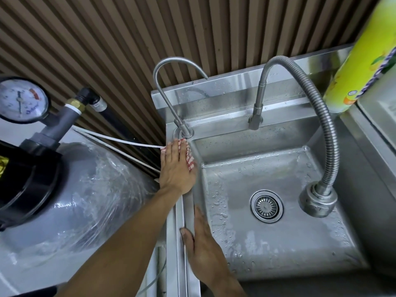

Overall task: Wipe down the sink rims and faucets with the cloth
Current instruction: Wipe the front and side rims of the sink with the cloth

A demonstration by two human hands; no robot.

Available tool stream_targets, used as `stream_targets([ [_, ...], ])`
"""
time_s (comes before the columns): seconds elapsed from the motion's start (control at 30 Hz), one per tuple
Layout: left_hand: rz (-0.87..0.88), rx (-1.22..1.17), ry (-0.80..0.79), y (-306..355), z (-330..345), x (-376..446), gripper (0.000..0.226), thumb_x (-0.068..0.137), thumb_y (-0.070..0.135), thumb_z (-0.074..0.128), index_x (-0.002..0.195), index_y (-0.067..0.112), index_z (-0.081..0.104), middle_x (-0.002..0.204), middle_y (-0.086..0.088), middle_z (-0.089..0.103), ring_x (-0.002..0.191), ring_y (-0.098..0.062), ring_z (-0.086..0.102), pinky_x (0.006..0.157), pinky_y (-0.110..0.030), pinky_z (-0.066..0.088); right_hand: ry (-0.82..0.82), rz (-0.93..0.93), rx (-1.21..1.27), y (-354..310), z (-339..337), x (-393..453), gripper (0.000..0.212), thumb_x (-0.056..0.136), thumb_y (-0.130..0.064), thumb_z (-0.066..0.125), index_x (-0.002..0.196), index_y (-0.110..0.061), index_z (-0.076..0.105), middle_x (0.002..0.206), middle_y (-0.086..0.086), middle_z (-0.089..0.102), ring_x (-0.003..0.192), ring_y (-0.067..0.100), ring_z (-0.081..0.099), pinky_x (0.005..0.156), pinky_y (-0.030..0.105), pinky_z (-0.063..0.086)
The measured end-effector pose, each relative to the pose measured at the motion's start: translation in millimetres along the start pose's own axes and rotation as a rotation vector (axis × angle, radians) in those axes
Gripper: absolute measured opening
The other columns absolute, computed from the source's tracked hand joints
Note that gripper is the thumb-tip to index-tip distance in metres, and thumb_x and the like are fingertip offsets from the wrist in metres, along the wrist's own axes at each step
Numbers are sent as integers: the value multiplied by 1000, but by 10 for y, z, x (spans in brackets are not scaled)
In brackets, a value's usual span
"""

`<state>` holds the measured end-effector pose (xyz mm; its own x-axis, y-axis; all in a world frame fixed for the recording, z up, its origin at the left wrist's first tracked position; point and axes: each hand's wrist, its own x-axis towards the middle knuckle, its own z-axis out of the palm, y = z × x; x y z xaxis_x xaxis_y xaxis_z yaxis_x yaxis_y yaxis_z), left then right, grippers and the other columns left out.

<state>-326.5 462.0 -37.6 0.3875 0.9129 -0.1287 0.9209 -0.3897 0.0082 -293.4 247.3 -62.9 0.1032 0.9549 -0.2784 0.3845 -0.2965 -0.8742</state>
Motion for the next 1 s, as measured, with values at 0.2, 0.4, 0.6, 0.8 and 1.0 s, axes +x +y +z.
stream_targets([
  [0.2, 61, -34, 17, -60, -31, 11, 82, 92, 55, 10, 163, 15, 2, 171, -9, -3, 158, -26, -8, 127, -42, -9, 23, -1, 9, 7, 32, -1, 67, 107, -55, 29, 163, -35, -2, 166, -26, -1, 151, -9, 5, 124, 19, 17],
  [0.4, 39, -257, 148, -25, 21, -196, 69, 99, 22, 48, 162, 15, 21, 169, -5, 19, 158, -23, 7, 128, -38, -3, 11, 31, 14, -8, 13, -34, 67, 106, -55, 30, 162, -36, -1, 167, -26, 3, 153, -6, 13, 114, 8, 18],
  [0.6, 35, -439, 203, 65, -109, 73, 66, 99, 19, 46, 161, 15, 25, 167, -5, 27, 156, -21, 15, 128, -33, -3, 1, 66, 77, -34, -6, -20, 66, 104, -61, 30, 159, -49, -5, 167, -29, 7, 151, -3, 24, 115, 16, 28],
  [0.8, 162, -67, 56, 73, -28, 191, 74, 101, 52, 22, 164, 17, 2, 171, -10, 0, 158, -21, -3, 127, -36, -10, -33, 146, 197, -21, 12, -15, 62, 102, -65, 33, 147, -68, -10, 159, -38, 14, 135, -16, 33, 100, -4, 24],
  [1.0, 188, -77, -54, 7, -56, -14, 103, 84, 88, 0, 161, 20, -8, 167, 2, -20, 155, -17, -20, 127, -41, -11, -65, 243, 304, -55, -53, -19, 67, 98, -69, 40, 154, -61, 5, 159, -34, 27, 139, -15, 31, 104, 5, 24],
])
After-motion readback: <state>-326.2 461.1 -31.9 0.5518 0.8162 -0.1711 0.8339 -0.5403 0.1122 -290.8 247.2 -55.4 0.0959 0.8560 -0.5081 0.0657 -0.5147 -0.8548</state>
